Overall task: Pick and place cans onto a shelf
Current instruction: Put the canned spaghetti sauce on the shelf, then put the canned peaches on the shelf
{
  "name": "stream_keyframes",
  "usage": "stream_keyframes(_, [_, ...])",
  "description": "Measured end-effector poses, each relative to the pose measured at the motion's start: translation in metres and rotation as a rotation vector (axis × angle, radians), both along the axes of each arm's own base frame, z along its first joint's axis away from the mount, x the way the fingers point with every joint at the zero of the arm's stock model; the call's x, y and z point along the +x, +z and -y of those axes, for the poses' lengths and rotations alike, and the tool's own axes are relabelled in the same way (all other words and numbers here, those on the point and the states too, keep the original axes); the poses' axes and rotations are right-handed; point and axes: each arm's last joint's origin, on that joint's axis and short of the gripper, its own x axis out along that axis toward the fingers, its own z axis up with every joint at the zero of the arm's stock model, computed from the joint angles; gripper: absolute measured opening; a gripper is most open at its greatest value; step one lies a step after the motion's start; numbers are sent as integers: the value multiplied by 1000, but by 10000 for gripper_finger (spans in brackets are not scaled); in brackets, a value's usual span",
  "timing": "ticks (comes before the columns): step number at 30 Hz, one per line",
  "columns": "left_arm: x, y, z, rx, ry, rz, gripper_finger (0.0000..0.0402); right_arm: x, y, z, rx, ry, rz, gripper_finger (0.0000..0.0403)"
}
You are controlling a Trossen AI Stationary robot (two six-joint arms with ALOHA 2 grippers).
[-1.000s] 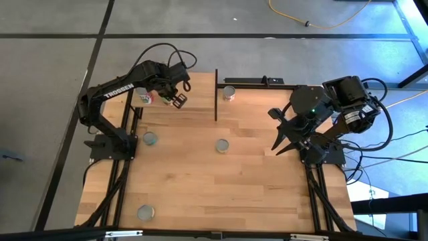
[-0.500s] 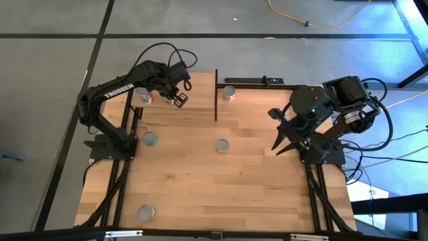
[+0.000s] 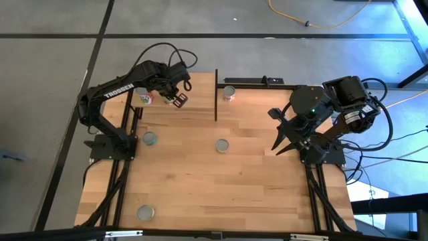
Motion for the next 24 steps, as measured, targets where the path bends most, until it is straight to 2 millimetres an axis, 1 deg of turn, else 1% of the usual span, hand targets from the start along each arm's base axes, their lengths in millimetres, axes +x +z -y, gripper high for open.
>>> stream_keyframes(3, [0, 0, -1, 22, 7, -11, 43, 0, 0, 0, 0, 0, 0, 84])
stream_keyframes(9, [0, 0, 0, 10, 10, -1, 42, 0, 0, 0, 0, 0, 0, 84])
stream_keyframes(15, [4, 0, 6, -71, -32, 43, 40, 0, 0, 0, 0, 0, 0, 84])
stream_keyframes(20, [10, 3, 19, -141, -101, 86, 40, 0, 0, 0, -1, 1, 1, 84])
stream_keyframes(24, [18, 11, 39, -157, -186, 121, 40, 0, 0, 0, -2, 2, 1, 84])
